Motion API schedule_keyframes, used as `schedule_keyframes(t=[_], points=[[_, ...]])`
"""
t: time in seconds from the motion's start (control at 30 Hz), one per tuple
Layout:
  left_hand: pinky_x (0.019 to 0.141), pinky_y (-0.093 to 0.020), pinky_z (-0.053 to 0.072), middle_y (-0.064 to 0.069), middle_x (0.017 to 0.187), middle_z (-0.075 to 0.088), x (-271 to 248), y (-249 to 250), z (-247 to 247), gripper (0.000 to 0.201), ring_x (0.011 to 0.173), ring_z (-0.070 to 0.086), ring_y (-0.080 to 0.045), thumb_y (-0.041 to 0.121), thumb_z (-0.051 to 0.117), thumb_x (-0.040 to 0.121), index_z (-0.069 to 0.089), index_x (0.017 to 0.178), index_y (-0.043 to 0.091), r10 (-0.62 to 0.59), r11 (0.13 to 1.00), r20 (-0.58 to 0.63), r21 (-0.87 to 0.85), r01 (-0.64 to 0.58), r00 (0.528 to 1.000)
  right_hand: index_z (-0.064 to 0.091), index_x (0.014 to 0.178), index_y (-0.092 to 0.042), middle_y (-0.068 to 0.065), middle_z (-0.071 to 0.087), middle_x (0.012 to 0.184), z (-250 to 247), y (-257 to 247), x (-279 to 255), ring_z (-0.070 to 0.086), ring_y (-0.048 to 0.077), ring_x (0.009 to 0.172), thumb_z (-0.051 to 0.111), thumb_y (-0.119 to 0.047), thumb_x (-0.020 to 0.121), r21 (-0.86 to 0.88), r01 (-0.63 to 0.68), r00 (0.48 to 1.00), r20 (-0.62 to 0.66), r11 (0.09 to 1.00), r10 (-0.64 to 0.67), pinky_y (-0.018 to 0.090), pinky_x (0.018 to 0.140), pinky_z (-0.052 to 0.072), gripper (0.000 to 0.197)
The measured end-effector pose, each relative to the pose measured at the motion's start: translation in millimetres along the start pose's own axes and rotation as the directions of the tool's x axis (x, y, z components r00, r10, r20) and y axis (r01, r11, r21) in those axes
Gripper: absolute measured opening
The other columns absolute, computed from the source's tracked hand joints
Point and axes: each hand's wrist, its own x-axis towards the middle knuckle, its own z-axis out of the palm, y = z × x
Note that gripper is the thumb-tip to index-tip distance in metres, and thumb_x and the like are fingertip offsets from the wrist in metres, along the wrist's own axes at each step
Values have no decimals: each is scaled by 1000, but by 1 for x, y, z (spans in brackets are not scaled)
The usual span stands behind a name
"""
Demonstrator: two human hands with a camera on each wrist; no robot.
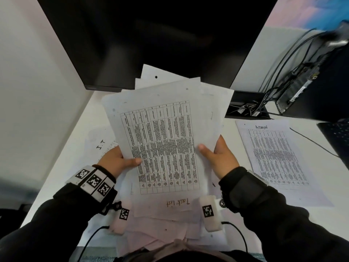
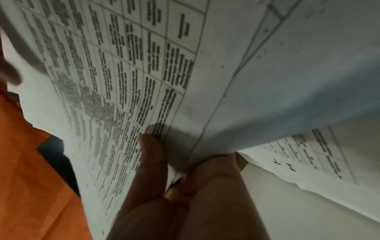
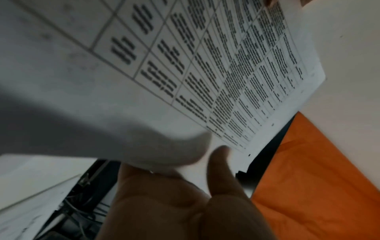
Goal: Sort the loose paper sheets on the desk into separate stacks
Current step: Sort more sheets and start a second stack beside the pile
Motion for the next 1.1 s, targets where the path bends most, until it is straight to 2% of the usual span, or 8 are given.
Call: schedule_keyframes(t=[0.23,0.33,0.37,0.4,0.53,0.7,0.87,1.1], points=[[76,-14,51,13,85,64,-14,55,7,33,76,58,2,23,69,79,65,109,12,144,990,-124,12,-143,982,41,134,-23,-14,57,119,-14,-30,-1,51,5,117,47,-10,96,68,157,983,-105,985,-149,29,107,38,41],[88,-33,51,-10,94,72,-20,84,5,36,66,42,1,21,68,81,65,109,-1,252,967,-249,30,-253,935,39,136,-19,-24,54,114,-26,-59,0,51,-11,109,47,-8,95,64,298,943,-171,952,-284,14,101,39,43],[93,-41,48,-14,95,71,-22,93,4,37,104,47,-20,21,68,80,64,108,-3,287,955,-293,17,-295,912,38,137,-18,-26,53,114,-30,-68,0,49,-17,107,47,-7,95,49,358,920,-190,932,-343,8,98,38,44],[95,-42,48,-10,97,71,-23,101,2,35,86,64,-9,21,69,80,65,108,1,327,938,-325,-5,-347,887,38,137,-17,-26,52,115,-34,-76,-1,48,-20,105,47,-5,95,36,414,893,-210,909,-398,4,95,38,45],[78,-11,45,18,95,63,-30,115,6,25,86,55,13,30,66,81,63,106,28,460,875,-366,34,-482,809,38,133,-9,-17,52,118,-36,-92,-13,50,-9,112,45,-3,95,32,584,783,-287,811,-552,8,97,38,39],[65,-11,45,24,75,65,-40,107,23,24,74,60,13,30,74,71,57,83,42,406,898,-298,-42,-437,864,36,122,-26,-22,54,108,-18,-81,-23,53,-21,94,52,-14,93,126,490,861,-224,863,-456,-1,78,41,35],[68,-14,46,27,77,68,-28,97,18,33,79,63,12,38,76,63,64,93,36,386,907,-247,-77,-415,889,43,112,-33,-22,56,102,-18,-74,-20,53,-20,89,42,-38,89,128,452,878,-237,883,-416,0,73,41,24],[63,-9,44,33,72,67,-21,96,20,29,72,62,16,24,79,65,63,84,39,381,895,-219,-157,-417,898,48,118,-26,-20,58,107,-27,-83,-10,54,-13,97,42,-18,98,92,508,833,-308,857,-460,5,83,42,22]])
